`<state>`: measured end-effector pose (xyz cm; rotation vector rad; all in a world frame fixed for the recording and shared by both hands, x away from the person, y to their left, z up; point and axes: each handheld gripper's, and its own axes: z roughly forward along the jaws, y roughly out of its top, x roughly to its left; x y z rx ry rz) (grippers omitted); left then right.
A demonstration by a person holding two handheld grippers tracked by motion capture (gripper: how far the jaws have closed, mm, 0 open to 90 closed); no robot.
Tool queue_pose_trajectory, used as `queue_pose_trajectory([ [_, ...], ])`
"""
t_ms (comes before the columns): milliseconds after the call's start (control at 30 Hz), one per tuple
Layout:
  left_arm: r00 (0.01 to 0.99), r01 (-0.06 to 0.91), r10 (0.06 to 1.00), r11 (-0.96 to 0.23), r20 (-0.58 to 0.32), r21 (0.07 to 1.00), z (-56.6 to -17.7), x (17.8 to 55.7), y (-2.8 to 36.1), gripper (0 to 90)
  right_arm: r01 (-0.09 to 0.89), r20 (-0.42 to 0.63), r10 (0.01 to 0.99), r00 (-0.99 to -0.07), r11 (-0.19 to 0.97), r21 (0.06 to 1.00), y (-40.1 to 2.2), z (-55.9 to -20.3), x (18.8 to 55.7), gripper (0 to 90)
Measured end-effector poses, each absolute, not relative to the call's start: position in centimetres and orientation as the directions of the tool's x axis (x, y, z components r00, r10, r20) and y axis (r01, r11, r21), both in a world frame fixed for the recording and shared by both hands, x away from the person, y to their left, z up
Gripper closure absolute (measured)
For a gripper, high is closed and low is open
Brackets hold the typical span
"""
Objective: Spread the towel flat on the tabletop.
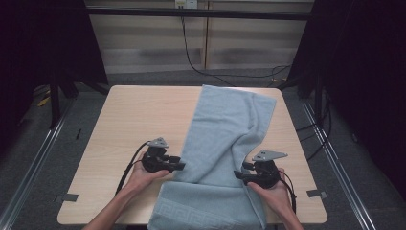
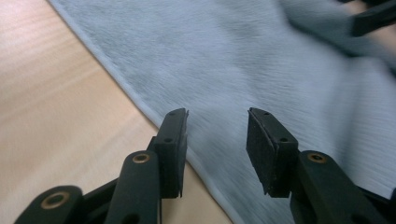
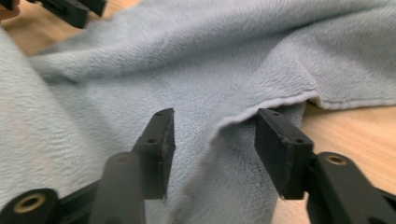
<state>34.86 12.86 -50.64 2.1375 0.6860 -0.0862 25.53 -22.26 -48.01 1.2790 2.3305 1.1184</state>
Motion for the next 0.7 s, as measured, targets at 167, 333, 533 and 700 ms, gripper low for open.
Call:
queue_pose_trajectory([
  [167,0.886,0.389,0.444,-0.558,-0.132,0.733,-50.4,33.4,12.5,78.8,0.577,0.108,0.801,-0.589,0.323,0.75,-22.6,-47.7,24.7,87.6],
  [333,0.882,0.373,0.463,-0.571,-0.088,0.731,-50.3,32.4,13.2,86.3,0.546,0.11,0.823,-0.557,0.263,0.795,-24.6,-46.2,23.2,89.2],
  [533,0.856,0.419,0.505,-0.544,-0.116,0.727,-50.2,31.3,16.7,86.9,0.566,0.145,0.855,-0.497,0.193,0.802,-27.6,-46.3,21.6,89.1],
  [700,0.83,0.488,0.519,-0.501,-0.204,0.715,-50.2,29.0,20.1,86.9,0.585,0.18,0.847,-0.501,0.178,0.792,-27.7,-47.1,20.0,88.7],
])
